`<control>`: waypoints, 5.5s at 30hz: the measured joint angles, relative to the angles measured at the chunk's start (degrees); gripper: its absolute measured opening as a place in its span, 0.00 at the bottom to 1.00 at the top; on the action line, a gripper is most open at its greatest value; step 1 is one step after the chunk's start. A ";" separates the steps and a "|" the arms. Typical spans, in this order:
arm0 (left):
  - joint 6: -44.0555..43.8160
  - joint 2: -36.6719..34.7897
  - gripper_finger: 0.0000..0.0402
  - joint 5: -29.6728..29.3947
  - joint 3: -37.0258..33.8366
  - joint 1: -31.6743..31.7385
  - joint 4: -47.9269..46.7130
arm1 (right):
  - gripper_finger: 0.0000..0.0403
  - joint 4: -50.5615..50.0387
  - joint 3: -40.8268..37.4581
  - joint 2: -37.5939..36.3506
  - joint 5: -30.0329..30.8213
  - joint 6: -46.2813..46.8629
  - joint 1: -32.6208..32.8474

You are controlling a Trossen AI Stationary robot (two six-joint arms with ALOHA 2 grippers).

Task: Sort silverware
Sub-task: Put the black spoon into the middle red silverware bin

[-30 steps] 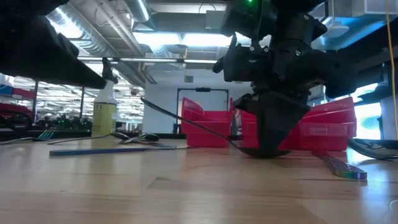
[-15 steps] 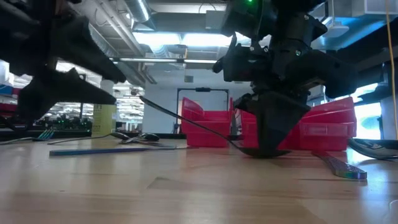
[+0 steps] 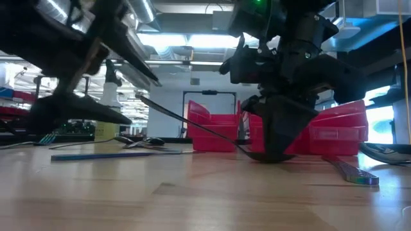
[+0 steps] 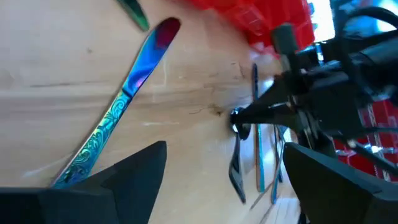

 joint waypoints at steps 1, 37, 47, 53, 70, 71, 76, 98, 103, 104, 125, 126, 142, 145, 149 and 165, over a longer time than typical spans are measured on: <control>-0.80 0.00 0.77 1.50 0.00 0.68 0.00 | 0.00 0.00 0.00 0.00 0.27 0.00 0.00; 1.84 9.60 0.77 19.72 8.70 8.43 2.64 | 0.00 1.01 0.00 0.04 1.58 -1.05 -0.07; 1.79 9.55 0.67 16.48 8.70 8.40 2.20 | 0.00 0.98 0.00 0.04 1.55 -1.29 -0.07; 3.19 9.46 0.59 16.72 8.70 8.40 2.75 | 0.00 0.98 0.00 0.04 1.55 -1.31 -0.07; 5.24 9.34 0.29 16.83 8.70 8.44 2.67 | 0.00 0.94 0.00 0.04 1.60 -1.33 -0.07; 5.22 9.35 0.27 16.83 8.70 8.44 2.67 | 0.00 0.94 0.00 0.04 1.60 -1.33 -0.07; 5.26 9.33 0.22 16.44 8.68 8.81 2.67 | 0.00 0.88 0.00 0.04 1.49 -1.44 -0.07; 7.49 9.33 0.21 19.15 8.17 10.41 2.58 | 0.00 0.63 0.02 0.02 1.48 -2.42 -0.04; 7.85 9.33 0.21 19.00 8.17 11.09 2.85 | 0.00 0.63 0.02 0.02 1.66 -2.51 -0.04; 8.31 9.33 0.21 18.83 8.17 11.15 3.23 | 0.00 0.61 0.02 0.02 1.66 -2.49 -0.04; 9.95 9.33 0.04 19.83 8.20 10.91 4.26 | 0.00 0.44 0.02 -0.06 1.84 -1.92 -0.04; 10.20 9.33 0.04 19.83 8.20 10.91 4.24 | 0.00 0.44 0.02 -0.06 1.84 -1.92 -0.04; 9.45 9.33 0.11 20.99 8.16 11.02 3.45 | 0.00 0.44 0.02 0.00 1.86 -1.92 -0.04; 9.42 9.33 0.17 20.83 8.11 11.02 3.46 | 0.00 0.19 0.02 0.00 1.87 -1.68 -0.04; 9.48 9.33 0.27 20.46 8.11 11.02 3.89 | 0.00 -0.46 0.04 0.00 1.88 -0.85 -0.04; 10.57 9.33 0.42 23.30 8.11 11.41 4.50 | 0.00 -0.63 0.04 0.00 1.88 -0.55 -0.04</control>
